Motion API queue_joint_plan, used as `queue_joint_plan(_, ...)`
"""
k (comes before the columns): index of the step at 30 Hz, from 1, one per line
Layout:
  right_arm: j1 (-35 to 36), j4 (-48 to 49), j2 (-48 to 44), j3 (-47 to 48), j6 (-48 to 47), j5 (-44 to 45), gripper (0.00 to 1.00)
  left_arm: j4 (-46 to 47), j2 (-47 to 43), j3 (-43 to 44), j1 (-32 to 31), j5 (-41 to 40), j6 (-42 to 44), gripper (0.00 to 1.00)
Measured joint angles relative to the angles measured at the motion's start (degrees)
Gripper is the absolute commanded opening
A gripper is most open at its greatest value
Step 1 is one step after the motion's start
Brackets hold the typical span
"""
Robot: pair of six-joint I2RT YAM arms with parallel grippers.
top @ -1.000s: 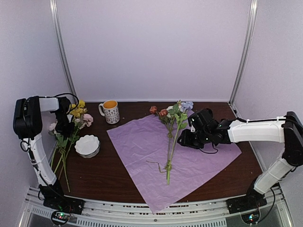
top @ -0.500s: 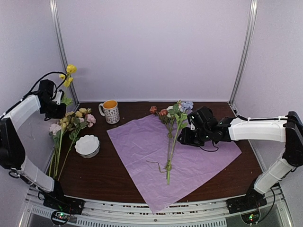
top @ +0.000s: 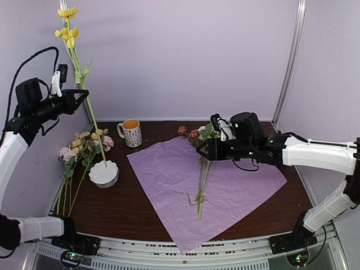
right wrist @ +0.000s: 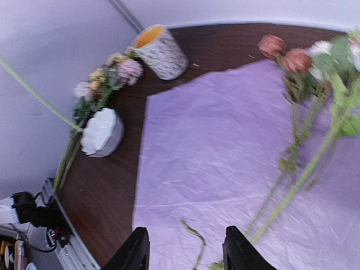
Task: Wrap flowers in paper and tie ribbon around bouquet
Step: Pass from the left arm to the right
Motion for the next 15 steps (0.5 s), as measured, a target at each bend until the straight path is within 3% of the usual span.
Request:
queue_joint_plan(4, 4.57, 5.11, 0.39, 7.5, -5.64, -7.26, 0.53, 10.97, 0.98, -0.02, -12.74, 5.55, -8.44, 0.0)
queue_joint_plan(9, 8.81, 8.66, 4.55, 21.79, -11.1, -11.82, 0.69, 20.68, 5.14, 1.07, -25.86, 8.9, -14.14, 0.0)
queue_joint_plan(15, 9.29, 9.66, 8.68, 28.61, -13.86, -13.66, 0.79, 27.87, 9.86, 2.93, -32.02, 10.78, -18.1, 0.0)
